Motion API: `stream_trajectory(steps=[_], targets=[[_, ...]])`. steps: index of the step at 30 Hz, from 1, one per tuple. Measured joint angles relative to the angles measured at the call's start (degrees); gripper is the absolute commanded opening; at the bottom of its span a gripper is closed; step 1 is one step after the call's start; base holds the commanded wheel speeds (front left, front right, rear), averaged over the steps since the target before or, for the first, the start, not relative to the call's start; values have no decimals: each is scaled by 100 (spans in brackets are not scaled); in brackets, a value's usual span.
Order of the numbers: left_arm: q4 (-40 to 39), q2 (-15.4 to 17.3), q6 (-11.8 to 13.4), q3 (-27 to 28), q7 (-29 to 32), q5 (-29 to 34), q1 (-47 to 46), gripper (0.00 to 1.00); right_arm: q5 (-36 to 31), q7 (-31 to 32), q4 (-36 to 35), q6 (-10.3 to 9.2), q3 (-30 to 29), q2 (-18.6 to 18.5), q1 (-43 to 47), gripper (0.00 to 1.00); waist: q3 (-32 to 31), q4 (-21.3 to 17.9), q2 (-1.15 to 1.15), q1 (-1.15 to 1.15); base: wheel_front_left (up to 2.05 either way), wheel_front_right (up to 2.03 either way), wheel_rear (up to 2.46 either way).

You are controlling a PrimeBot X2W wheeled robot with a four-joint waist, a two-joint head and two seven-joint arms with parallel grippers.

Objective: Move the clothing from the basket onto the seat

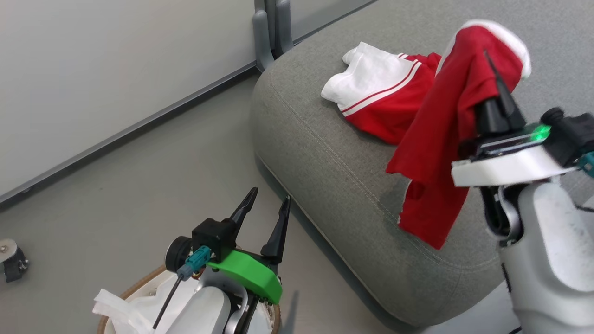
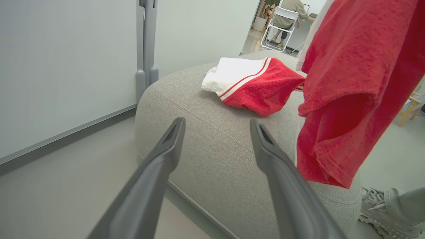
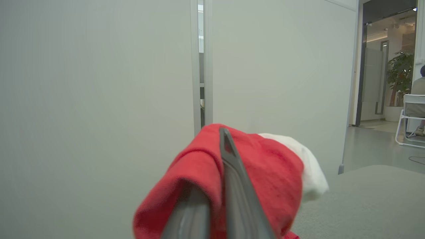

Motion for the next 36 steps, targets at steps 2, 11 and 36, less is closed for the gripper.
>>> stream_trajectory(steps=[2, 11, 36], targets=[[54, 0, -4, -85, 0, 0, -74, 100, -69, -1, -119, 0, -111, -224, -355, 0, 110, -44, 0, 0, 0, 0, 0], [144, 0, -21, -151, 0, 175, -315, 100, -619, -1, 59, 0, -227, -1416, -2238, 0, 571, -128, 0, 0, 0, 0, 0], [264, 47, -26, -393, 0, 534, -996, 100, -2159, 0, 2722, 1, -1695, -1268, -2740, 0, 2014, 728, 0, 1, 0, 0, 0]])
